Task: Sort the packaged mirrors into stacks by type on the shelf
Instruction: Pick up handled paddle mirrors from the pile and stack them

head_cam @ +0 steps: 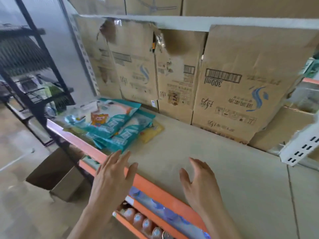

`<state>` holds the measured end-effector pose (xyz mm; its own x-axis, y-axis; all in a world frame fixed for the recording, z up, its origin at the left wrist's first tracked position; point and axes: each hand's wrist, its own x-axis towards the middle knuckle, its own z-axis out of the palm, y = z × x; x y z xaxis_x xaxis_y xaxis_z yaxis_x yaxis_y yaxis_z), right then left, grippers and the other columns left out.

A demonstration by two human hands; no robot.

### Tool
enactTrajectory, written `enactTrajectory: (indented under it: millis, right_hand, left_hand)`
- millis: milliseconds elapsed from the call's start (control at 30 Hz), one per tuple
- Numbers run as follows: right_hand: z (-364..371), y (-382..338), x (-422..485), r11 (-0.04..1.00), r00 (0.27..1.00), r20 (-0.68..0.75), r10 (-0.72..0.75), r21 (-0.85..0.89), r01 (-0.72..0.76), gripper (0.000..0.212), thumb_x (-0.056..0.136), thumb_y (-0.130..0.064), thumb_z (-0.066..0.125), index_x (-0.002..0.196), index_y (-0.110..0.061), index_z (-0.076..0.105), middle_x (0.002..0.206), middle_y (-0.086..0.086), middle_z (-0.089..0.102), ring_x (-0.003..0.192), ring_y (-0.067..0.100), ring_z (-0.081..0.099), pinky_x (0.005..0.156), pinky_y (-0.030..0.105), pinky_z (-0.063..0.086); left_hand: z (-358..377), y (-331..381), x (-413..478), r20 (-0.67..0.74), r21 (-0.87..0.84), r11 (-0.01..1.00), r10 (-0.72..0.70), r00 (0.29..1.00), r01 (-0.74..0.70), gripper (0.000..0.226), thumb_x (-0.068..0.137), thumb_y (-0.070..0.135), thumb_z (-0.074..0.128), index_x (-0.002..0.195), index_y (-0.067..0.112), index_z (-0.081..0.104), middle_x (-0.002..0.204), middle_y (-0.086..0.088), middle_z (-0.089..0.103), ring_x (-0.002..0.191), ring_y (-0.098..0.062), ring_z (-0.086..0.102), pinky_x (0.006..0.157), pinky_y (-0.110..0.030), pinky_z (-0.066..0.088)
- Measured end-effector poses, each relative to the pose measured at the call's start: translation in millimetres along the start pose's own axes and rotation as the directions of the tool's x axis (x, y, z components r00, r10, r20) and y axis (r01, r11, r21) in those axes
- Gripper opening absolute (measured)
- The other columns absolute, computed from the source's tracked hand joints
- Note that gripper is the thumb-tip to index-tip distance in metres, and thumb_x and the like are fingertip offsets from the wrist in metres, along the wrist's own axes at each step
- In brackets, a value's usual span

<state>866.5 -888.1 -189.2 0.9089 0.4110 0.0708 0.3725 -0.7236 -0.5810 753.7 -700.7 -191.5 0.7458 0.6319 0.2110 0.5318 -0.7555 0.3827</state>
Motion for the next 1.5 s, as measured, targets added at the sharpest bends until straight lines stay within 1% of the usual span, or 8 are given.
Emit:
enactTrajectory:
  millis: [167,600,800,1000,1133,1267,1433,1500]
  right_hand:
    - [23.7,-46.6,0.0,1.000,0.998,-0.055,-0.027,-0.005,0.027,0.041,0.086,-0.020,0.064,0.121,0.000,0.059,0.115,0.016,0.065,0.112,0.035,0.057,0.103,0.042,0.041]
    - [68.2,-108.9,11.3,0.990,0.991,-0.029,-0.129,0.061,0.130,0.040,0.090,-0.022,0.058,0.126,-0.004,0.056,0.120,0.010,0.062,0.116,0.026,0.053,0.099,0.032,0.038]
    - [90.9,-132.2,33.7,0.979,0.984,-0.029,-0.178,0.091,0.180,0.043,0.091,-0.026,0.055,0.131,-0.010,0.052,0.129,0.004,0.057,0.123,0.018,0.049,0.103,0.025,0.033]
    - [117.0,-155.9,69.3,0.977,0.980,-0.053,-0.192,0.082,0.196,0.041,0.091,-0.025,0.057,0.128,-0.008,0.055,0.128,0.006,0.058,0.122,0.020,0.051,0.101,0.023,0.035]
    - [132.7,-172.8,97.6,0.980,0.982,-0.063,-0.176,0.087,0.181,0.042,0.091,-0.026,0.058,0.128,-0.006,0.055,0.128,0.008,0.059,0.121,0.021,0.051,0.097,0.019,0.033]
    - [145.7,-194.7,125.9,0.979,0.980,-0.097,-0.177,0.083,0.185,0.042,0.090,-0.028,0.059,0.126,-0.007,0.057,0.124,0.008,0.060,0.118,0.020,0.053,0.095,0.020,0.036]
    - [160.5,-219.8,151.0,0.969,0.975,-0.077,-0.210,0.117,0.218,0.040,0.090,-0.032,0.058,0.125,-0.014,0.058,0.120,0.004,0.062,0.111,0.012,0.055,0.077,-0.004,0.030]
    - [165.7,-225.6,155.7,0.967,0.973,-0.065,-0.220,0.114,0.226,0.038,0.089,-0.033,0.059,0.122,-0.014,0.061,0.113,0.003,0.065,0.102,0.010,0.057,0.067,-0.004,0.033]
  left_hand:
    - [-22.8,-63.9,8.7,-0.056,0.019,0.999,-0.030,0.998,0.031,0.063,0.082,0.058,0.034,0.119,0.018,0.066,0.124,-0.008,0.063,0.115,-0.028,0.059,0.091,-0.048,0.050]
    - [-49.1,-147.5,28.3,-0.075,0.082,0.995,-0.056,0.996,0.062,0.066,0.089,0.063,0.027,0.126,0.021,0.062,0.127,-0.003,0.061,0.123,-0.024,0.053,0.100,-0.045,0.046]
    - [-59.2,-171.9,42.2,-0.154,0.017,0.994,-0.101,0.983,0.105,0.048,0.092,0.048,0.048,0.120,0.013,0.067,0.121,-0.008,0.065,0.115,-0.032,0.059,0.091,-0.051,0.050]
    - [-59.9,-195.1,88.2,-0.068,0.053,0.992,-0.110,0.992,0.114,0.053,0.088,0.051,0.044,0.129,0.021,0.060,0.134,-0.006,0.057,0.126,-0.027,0.051,0.099,-0.048,0.045]
    - [-59.4,-205.6,131.4,-0.065,0.086,0.995,-0.053,0.996,0.058,0.044,0.091,0.042,0.055,0.128,0.018,0.060,0.131,-0.010,0.059,0.116,-0.030,0.059,0.093,-0.049,0.048]
    - [-58.7,-215.5,169.8,-0.010,0.042,0.998,-0.056,0.998,0.056,0.055,0.089,0.053,0.040,0.129,0.019,0.058,0.132,-0.011,0.057,0.118,-0.033,0.056,0.092,-0.053,0.050]
    - [-60.8,-226.7,210.4,0.036,-0.005,0.999,-0.039,0.999,0.039,0.061,0.089,0.055,0.038,0.131,0.016,0.055,0.135,-0.013,0.055,0.116,-0.032,0.058,0.090,-0.052,0.052]
    - [-61.4,-228.8,222.9,0.046,-0.041,0.998,-0.052,0.998,0.054,0.056,0.089,0.049,0.044,0.130,0.013,0.056,0.131,-0.011,0.058,0.109,-0.031,0.061,0.087,-0.048,0.054]
